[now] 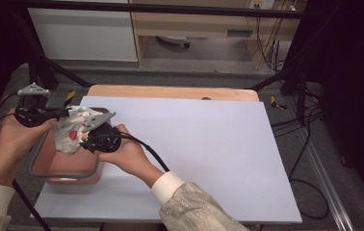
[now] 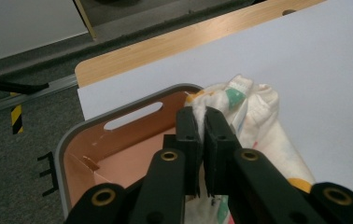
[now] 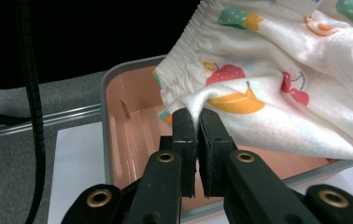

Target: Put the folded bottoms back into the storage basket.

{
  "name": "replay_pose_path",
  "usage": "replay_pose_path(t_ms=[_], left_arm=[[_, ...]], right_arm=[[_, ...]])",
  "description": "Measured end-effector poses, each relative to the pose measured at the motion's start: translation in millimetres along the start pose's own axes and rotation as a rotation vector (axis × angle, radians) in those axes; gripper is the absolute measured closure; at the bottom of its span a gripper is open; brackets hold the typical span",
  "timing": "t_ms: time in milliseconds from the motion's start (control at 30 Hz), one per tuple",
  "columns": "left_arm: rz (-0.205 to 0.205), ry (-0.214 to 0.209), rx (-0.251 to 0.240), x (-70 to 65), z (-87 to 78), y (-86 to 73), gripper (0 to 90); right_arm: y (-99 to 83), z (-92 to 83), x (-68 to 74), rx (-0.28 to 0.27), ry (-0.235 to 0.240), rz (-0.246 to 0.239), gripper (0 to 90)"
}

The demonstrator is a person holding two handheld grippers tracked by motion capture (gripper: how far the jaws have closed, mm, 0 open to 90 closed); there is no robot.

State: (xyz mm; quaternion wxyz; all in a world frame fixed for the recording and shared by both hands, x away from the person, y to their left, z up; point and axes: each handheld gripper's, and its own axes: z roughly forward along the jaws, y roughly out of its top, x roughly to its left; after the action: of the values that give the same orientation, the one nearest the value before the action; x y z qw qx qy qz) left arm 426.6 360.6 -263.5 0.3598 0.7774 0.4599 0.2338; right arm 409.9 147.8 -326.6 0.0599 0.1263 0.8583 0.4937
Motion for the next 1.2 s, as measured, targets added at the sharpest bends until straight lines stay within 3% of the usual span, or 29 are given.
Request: replay_pose_path(t_ms=[1200], left_arm=[[-0.014, 0.011, 0.02, 10.3, -1.2, -12.2, 86.5]], right_arm=[[-5.3, 18.8, 7.2, -0.01, 0.003, 0.017, 86.7]])
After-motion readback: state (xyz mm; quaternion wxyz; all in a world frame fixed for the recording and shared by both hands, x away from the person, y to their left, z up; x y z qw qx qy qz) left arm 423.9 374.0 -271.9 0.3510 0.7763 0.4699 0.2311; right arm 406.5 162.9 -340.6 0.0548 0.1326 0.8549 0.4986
